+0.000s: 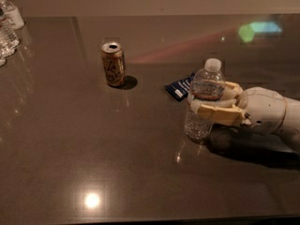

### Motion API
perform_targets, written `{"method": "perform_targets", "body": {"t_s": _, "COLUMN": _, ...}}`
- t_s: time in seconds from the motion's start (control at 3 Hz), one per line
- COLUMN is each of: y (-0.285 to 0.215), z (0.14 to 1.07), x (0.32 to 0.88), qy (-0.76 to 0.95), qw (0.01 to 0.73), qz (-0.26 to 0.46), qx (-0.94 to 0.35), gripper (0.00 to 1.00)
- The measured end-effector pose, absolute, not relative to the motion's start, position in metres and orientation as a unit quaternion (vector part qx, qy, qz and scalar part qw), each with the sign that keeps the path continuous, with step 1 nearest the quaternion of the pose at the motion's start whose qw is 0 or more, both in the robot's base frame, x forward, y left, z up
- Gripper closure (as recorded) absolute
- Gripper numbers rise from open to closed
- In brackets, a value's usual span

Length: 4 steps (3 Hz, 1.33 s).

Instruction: Place water bottle upright

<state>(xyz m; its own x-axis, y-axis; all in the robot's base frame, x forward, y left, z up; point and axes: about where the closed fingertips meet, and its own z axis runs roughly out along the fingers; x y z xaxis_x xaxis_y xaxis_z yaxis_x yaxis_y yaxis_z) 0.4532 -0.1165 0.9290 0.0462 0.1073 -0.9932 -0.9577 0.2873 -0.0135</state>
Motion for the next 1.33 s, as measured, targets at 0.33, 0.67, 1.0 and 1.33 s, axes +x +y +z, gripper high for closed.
{"method": "perform_targets", "body": {"t_s": 0.33, "y": -0.1177, "z": 0.9240, "x": 0.4552, "qy": 0.531, "qw": 0.604, "qz": 0.445, "qx": -0.394, "gripper": 0.56}}
{"method": "perform_targets", "body": {"t_s": 0.67, "y": -0.1184, "z": 0.9208, "x": 0.4554, "qy": 0.525, "qw": 0.609, "qz": 0.446, "qx": -0.393, "gripper": 0.34}}
{"method": "perform_targets", "body": {"t_s": 1.0, "y": -0.1174, "z": 0.9206, "x": 0.4526, "qy": 0.518, "qw": 0.618, "qz": 0.434, "qx": -0.403, "gripper": 0.10}}
{"method": "perform_targets", "body": {"t_s": 1.33, "y": -0.1154, "z": 0.9215, "x": 0.4524, "qy": 0.517, "qw": 0.617, "qz": 0.434, "qx": -0.404, "gripper": 0.00}}
